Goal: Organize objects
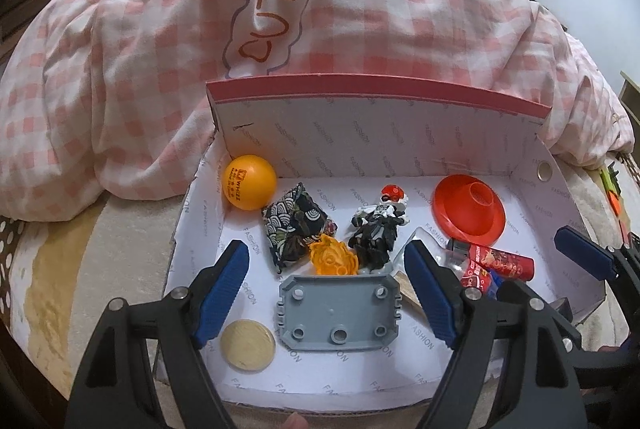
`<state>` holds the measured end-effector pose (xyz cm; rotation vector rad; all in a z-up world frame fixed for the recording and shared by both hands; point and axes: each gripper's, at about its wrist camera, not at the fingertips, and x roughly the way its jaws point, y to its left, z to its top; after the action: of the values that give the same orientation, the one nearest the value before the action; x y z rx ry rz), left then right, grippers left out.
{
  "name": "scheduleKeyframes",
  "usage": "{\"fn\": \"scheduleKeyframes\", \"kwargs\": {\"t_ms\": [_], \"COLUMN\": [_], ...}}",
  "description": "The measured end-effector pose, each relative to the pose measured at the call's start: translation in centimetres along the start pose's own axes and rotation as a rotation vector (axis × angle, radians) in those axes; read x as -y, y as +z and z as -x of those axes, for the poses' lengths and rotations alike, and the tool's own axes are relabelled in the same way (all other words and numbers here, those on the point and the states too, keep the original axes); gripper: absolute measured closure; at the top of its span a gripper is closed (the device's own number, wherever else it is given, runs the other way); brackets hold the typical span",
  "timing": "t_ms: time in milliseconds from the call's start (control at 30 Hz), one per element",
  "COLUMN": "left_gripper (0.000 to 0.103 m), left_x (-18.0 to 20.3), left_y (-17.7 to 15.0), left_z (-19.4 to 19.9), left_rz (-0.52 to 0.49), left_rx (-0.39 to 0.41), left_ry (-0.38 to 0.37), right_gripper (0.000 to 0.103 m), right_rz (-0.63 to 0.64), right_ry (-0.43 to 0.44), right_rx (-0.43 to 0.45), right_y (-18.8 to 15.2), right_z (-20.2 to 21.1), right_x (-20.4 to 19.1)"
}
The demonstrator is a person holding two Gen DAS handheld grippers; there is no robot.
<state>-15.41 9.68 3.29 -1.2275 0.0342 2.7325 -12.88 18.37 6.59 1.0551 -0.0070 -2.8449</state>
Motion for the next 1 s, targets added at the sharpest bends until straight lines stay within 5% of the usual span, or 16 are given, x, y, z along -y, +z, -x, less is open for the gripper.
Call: {"fn": "scheduleKeyframes", "kwargs": {"t_ms": [1000], "left_gripper": [0.022], "left_x": [-1.3], "left_y": [-0.1], "left_z": [4.1], "left_rz": [-0.005], "left_rx": [0.016], "left_ry": [-0.006], "right_gripper": [0.028], "right_rz": [-0.024], "right_ry": [0.022], "right_rx": [0.023], "right_y": [-0.4], "right_z": [2.7], "right_x": [-0.7]}}
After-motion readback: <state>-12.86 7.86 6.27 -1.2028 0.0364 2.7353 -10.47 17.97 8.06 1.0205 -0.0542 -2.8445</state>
